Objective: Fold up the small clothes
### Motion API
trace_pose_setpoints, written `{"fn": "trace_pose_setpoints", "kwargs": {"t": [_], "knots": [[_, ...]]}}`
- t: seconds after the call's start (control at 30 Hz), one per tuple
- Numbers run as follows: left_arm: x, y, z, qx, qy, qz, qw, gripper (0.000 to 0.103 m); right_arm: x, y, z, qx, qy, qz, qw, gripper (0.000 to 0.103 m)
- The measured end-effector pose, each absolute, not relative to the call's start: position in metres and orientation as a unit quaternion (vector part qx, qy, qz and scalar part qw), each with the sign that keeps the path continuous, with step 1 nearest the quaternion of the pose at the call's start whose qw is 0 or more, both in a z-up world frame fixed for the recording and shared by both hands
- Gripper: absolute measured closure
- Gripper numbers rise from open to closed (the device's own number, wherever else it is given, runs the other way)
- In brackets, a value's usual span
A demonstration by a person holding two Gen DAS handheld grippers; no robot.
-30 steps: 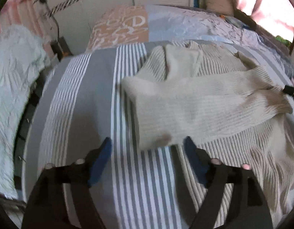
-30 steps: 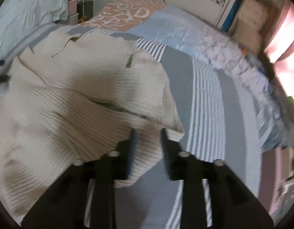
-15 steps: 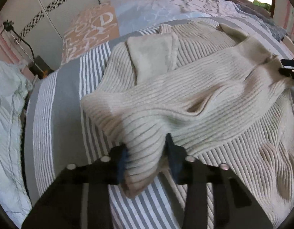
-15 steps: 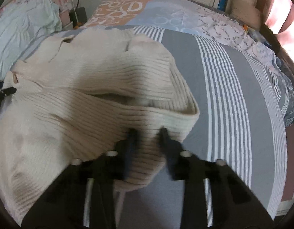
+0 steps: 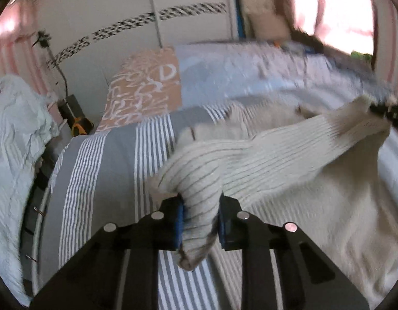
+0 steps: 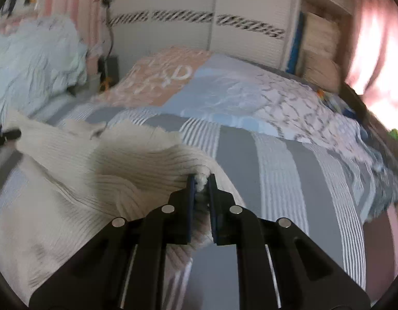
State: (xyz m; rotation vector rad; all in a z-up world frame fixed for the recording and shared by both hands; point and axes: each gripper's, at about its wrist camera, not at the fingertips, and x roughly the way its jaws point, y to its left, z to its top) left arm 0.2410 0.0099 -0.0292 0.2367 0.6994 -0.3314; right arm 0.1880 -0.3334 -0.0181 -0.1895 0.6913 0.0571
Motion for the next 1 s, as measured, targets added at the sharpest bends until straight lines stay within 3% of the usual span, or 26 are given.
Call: {"fn": "trace_pose_setpoints", "kwargs": {"t": [0.13,0.17,0.3,0.33,0.37,0.43,0.57,0.73,0.77,0.83,1.0], "knots": [[0.258,0.022,-0.042,0.106,0.354,-0.129,0.92,0.082,0.218,-0.322,-0.062,-0.149,0.403,0.032,0.902,0.088],[0.263,0.025,-0.054,0.107,0.374,-0.129,0.912,0.082,0.221,-0.325,-0.067,-0.146,0.41,0.035,0.9,0.081],[0.271,0.038,-0.091,0.1,0.418,-0.13,0.893,0.079,0.206,-0.356,-0.044,-0.043,0.401,0.063,0.913,0.066],[0.27,0.04,-0.089,0.096,0.417,-0.13,0.895,0.071,0.2,-0.364,-0.035,-0.027,0.392,0.061,0.917,0.064],[0.27,0.045,-0.083,0.085,0.416,-0.127,0.896,0.056,0.194,-0.373,-0.027,-0.014,0.386,0.055,0.921,0.062],[0.268,0.052,-0.072,0.07,0.412,-0.125,0.9,0.04,0.184,-0.391,-0.016,0.024,0.387,0.048,0.921,0.058],[0.265,0.062,-0.05,0.054,0.405,-0.132,0.903,0.026,0.172,-0.39,-0.026,0.049,0.424,0.044,0.903,0.058],[0.275,0.051,-0.058,0.052,0.439,-0.153,0.884,0.026,0.175,-0.388,-0.06,0.092,0.466,0.021,0.879,0.059],[0.277,0.05,-0.064,0.053,0.448,-0.155,0.879,0.026,0.177,-0.385,-0.064,0.084,0.47,0.022,0.879,0.071],[0.284,0.04,-0.078,0.054,0.467,-0.16,0.868,0.027,0.18,-0.373,-0.071,0.037,0.471,0.033,0.881,0.085],[0.282,0.026,-0.091,0.081,0.469,-0.16,0.865,0.054,0.173,-0.358,-0.069,-0.123,0.46,-0.004,0.879,0.093]]}}
